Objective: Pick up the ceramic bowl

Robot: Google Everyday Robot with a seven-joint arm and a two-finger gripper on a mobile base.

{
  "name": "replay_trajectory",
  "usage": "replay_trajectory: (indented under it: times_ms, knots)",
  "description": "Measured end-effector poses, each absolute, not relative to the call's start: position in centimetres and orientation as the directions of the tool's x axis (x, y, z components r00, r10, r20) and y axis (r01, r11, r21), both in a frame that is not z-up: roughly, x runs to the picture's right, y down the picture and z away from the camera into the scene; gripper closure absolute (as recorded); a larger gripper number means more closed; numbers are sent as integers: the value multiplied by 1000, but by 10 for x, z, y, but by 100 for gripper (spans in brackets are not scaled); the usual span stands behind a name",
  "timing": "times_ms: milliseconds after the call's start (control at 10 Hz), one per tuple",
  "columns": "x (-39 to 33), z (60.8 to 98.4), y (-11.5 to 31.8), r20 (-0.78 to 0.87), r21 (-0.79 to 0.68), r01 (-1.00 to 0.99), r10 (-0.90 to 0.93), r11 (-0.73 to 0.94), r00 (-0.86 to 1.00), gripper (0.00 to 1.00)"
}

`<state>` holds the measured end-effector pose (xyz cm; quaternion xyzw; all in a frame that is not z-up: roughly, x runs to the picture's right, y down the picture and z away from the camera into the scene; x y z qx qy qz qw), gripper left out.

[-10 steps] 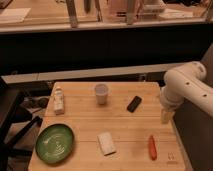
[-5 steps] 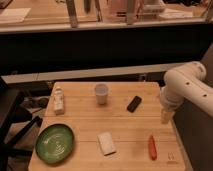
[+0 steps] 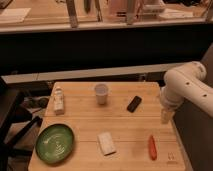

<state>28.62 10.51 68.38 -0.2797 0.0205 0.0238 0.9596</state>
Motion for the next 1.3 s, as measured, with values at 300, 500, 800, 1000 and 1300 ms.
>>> replay_trajectory:
  times_ms: [300,500,800,1000,1300]
  knots:
    - [286,684,105,-53,-536,-57,34,842,998,20]
    - [286,684,105,-53,-536,-57,33,842,998,20]
    - [260,681,110,-48,-530,-10,-19,848,999,20]
    - [237,679,113,-42,-525,34,-65,851,997,20]
    - [219,677,116,-24,-513,106,-138,852,990,20]
